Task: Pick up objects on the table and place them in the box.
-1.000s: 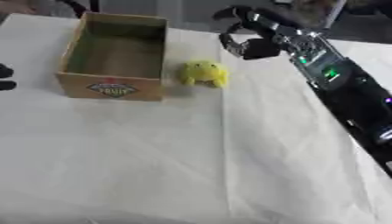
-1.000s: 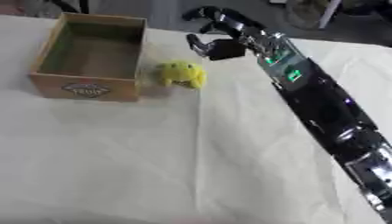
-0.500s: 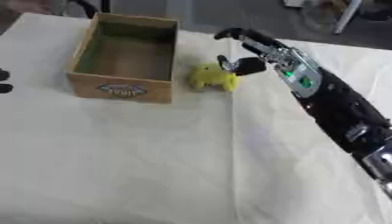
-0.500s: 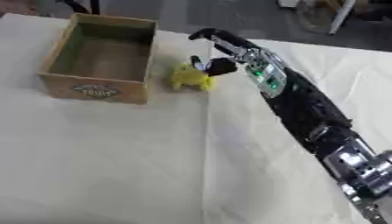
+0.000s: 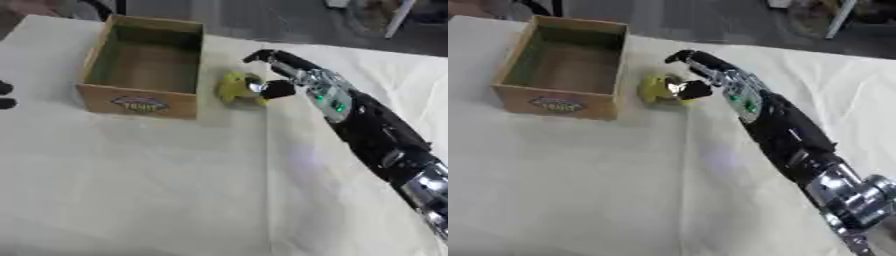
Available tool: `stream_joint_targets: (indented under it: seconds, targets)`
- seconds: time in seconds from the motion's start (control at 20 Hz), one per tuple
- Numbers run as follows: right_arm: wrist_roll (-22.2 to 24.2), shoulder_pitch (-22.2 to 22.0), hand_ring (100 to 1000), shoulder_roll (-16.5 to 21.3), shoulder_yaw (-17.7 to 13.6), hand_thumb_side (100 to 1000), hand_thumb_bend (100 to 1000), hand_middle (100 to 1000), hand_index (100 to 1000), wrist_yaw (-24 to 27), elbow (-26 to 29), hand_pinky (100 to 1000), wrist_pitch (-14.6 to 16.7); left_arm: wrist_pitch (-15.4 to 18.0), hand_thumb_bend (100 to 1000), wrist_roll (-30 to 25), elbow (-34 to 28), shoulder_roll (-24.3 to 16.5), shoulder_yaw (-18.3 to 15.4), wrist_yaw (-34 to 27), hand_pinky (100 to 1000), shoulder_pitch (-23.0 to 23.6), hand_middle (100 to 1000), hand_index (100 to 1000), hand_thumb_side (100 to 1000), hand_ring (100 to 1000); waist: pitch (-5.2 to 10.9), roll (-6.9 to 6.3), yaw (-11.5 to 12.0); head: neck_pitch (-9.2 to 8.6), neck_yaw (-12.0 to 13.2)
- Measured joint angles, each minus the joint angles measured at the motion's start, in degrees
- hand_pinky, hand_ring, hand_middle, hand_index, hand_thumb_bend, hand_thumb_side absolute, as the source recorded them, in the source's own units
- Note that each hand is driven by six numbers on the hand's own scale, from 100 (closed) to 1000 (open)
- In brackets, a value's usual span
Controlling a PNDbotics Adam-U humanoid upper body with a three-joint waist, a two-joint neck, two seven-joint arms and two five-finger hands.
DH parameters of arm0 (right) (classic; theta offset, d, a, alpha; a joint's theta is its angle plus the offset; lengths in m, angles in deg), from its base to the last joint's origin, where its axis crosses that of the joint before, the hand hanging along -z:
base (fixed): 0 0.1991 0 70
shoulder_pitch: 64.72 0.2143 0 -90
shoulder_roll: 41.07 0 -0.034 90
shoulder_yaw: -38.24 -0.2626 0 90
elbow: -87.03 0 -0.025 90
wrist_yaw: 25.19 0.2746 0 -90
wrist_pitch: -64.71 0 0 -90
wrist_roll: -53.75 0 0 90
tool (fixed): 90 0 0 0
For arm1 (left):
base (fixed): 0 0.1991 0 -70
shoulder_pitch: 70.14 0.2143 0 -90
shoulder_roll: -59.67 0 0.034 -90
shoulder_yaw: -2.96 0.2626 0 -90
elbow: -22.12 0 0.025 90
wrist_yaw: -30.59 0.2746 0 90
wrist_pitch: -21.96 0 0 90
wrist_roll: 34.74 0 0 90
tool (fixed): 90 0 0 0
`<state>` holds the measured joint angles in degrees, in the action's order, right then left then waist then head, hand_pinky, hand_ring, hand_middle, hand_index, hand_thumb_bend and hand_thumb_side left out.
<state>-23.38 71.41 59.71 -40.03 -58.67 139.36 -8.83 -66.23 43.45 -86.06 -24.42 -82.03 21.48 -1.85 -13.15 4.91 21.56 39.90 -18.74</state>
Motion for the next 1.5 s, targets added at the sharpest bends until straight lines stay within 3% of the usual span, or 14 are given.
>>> stream_joint_targets:
  seconds: [0.3,0.45,0.6,0.65,0.7,0.75,0.85,1.05,1.25,1.5]
  targets:
    - [1.82,0.02,1000,-1.02,0.4,571,100,900,937,-3.81,-0.31,1000,1.37,-0.01,340,-0.02,0.0,0.01,0.01,0.0,747,-0.01,649,769,537,753,-0.04,0.0,-0.01,0.0,0.0]
    - [1.6,0.01,944,-1.73,0.5,392,100,855,929,-5.86,-0.56,900,1.79,-0.01,340,-0.02,0.0,0.02,0.01,0.0,747,-0.02,649,769,537,753,-0.23,0.0,0.04,-0.01,-0.02]
    - [0.37,-0.05,867,-2.32,0.46,382,100,818,911,-7.34,-0.9,820,2.32,-0.01,339,-0.02,0.0,0.04,0.02,0.0,747,-0.05,649,769,538,753,-0.27,0.0,0.04,-0.02,-0.02]
    - [-0.21,-0.08,788,-2.41,0.42,368,100,770,885,-7.65,-1.04,755,2.43,-0.01,338,-0.02,0.0,0.04,0.02,0.0,747,-0.05,649,770,538,753,-0.28,0.0,0.04,-0.02,-0.02]
    - [-0.89,-0.1,767,-2.46,0.34,363,100,754,876,-7.87,-1.07,736,2.5,-0.01,338,-0.02,0.0,0.04,0.02,0.0,747,-0.06,649,770,538,753,-0.28,0.0,0.04,-0.03,-0.02]
    - [-1.66,-0.19,647,-2.54,0.32,338,100,673,827,-8.01,-1.09,655,2.5,-0.01,338,-0.02,0.0,0.04,0.02,0.0,747,-0.06,649,770,538,753,-0.28,-0.01,0.04,-0.03,-0.02]
    - [-3.84,-0.18,537,-2.69,0.19,307,100,579,757,-8.02,-1.07,554,2.24,-0.01,338,-0.02,0.0,0.04,0.02,0.0,747,-0.06,649,770,538,753,-0.28,-0.02,-0.02,-0.04,-0.01]
    - [-8.93,-0.59,411,-2.81,0.17,254,100,453,641,-7.64,-0.84,373,1.04,-0.01,337,-0.02,0.0,0.05,0.02,0.0,747,-0.06,649,770,536,753,-0.28,-0.13,-0.47,-0.18,0.02]
    - [-11.81,-1.17,381,-2.45,0.4,234,100,406,596,-6.15,0.99,326,-0.2,-0.01,337,-0.02,0.0,0.05,0.02,0.0,747,-0.03,650,771,534,754,-0.21,-0.25,-0.87,-0.2,0.3]
    - [-11.21,-1.1,383,0.02,0.74,214,100,404,596,-1.43,8.1,322,-1.29,-0.01,339,-0.02,0.0,0.04,0.01,-0.01,748,0.05,651,771,528,754,0.64,-0.28,-1.5,-0.2,0.61]
